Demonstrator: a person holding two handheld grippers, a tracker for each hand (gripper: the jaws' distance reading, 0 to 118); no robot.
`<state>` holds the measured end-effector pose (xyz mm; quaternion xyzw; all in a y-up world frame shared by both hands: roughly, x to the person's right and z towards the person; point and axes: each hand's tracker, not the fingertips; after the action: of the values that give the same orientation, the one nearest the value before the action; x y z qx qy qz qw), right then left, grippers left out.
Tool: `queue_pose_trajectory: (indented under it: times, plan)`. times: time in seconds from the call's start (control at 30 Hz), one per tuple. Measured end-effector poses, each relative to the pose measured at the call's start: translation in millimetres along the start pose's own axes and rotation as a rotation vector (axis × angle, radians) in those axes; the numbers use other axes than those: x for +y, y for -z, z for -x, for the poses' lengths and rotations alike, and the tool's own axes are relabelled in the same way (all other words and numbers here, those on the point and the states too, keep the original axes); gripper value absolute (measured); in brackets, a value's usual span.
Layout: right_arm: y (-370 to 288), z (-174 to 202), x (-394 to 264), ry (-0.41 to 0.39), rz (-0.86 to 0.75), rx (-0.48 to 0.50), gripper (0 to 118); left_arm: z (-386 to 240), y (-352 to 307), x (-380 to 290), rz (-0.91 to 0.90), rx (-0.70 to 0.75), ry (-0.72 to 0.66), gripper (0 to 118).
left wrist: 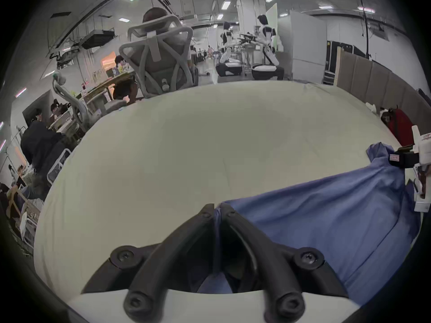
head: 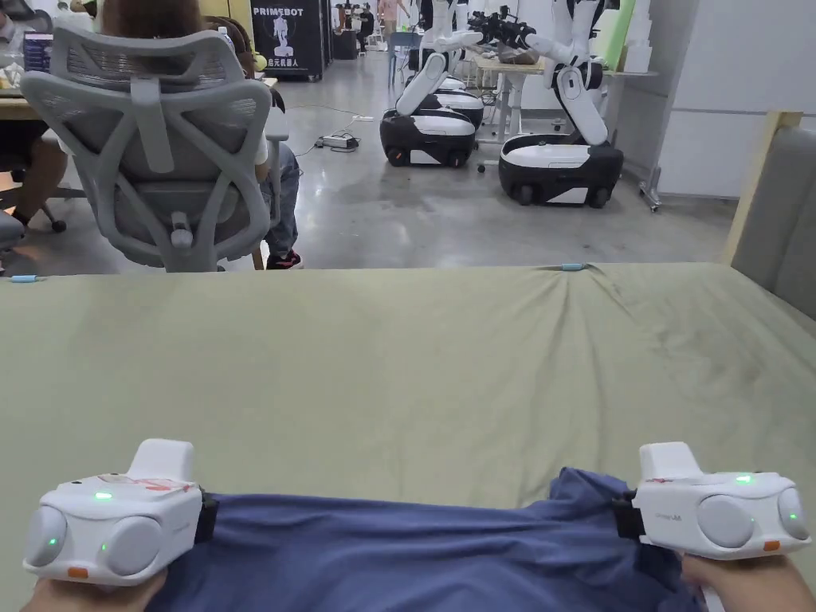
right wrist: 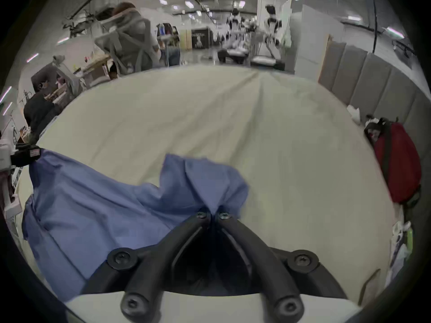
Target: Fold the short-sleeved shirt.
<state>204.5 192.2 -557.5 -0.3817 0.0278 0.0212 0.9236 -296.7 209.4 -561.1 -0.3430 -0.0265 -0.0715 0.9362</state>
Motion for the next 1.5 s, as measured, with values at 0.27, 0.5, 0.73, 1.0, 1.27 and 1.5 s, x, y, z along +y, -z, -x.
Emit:
queue_pose_trajectory:
  times: [0.27,0.5,0.73,1.0,1.27,1.5]
  plan:
    - [-158.7,12.8,-30.8,-0.045,-0.206,-0.015,2,14.6,-131.5,-21.7,-0.149,-0.038,-0.042,2]
    - [-180.6,28.3,-136.6,-0.062,-0.096,-0.041,3,22.3,-165.7,-126.9,0.007,-0.078,-0.105,2]
    - [-171.8,39.0,-178.5,0.079,-0.115,-0.027,30,4.5,-160.0,-182.2,-0.011,-0.001,-0.16,60]
    - [-232.6,144.6,-123.8,0.074,-0.472,-0.019,98,-82.0,-213.3,-107.5,-0.401,-0.038,-0.063,105]
    - [-231.2,190.9,-150.7,-0.03,-0.503,-0.068,0,-111.0,-223.7,-132.7,-0.451,-0.014,-0.025,3]
    - [-234.8,191.7,-152.8,-0.021,-0.489,-0.066,0,-32.6,-213.6,-157.4,-0.327,-0.018,-0.252,0]
